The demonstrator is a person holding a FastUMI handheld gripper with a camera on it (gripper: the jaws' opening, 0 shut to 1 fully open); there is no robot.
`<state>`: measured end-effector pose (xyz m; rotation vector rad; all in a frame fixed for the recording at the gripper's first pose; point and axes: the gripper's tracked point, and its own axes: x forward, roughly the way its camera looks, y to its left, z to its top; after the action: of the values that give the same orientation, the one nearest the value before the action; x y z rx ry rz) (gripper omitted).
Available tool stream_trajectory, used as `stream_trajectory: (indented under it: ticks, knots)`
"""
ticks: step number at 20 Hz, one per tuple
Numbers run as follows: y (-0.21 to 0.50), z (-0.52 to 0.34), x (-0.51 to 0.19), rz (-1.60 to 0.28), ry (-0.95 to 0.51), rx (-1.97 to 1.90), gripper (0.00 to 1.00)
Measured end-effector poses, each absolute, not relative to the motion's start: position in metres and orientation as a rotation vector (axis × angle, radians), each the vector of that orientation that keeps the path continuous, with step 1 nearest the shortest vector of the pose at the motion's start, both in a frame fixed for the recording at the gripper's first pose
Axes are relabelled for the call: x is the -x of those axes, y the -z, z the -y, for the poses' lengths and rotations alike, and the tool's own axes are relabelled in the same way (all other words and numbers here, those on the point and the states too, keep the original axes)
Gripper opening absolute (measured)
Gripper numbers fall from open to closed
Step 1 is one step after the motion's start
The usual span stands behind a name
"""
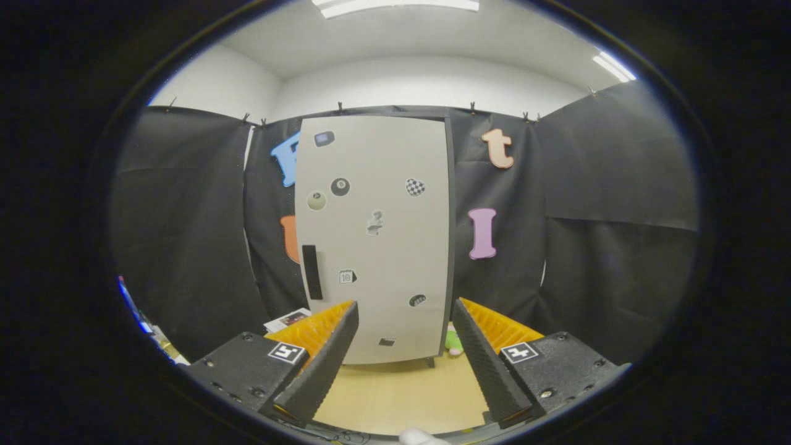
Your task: Open the shoe cabinet door, grab the shoes and put them into the shoe cabinet, then close the shoe cabinet door.
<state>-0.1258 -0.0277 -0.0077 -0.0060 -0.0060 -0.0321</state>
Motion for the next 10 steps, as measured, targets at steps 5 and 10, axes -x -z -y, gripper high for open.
stream_trajectory:
  ticks: [5, 10]
  knots:
    - [0.008, 0.029, 0.127, 0.002, 0.038, 0.004, 1.00]
    - [0.006, 0.037, 0.128, 0.005, 0.051, -0.014, 1.00]
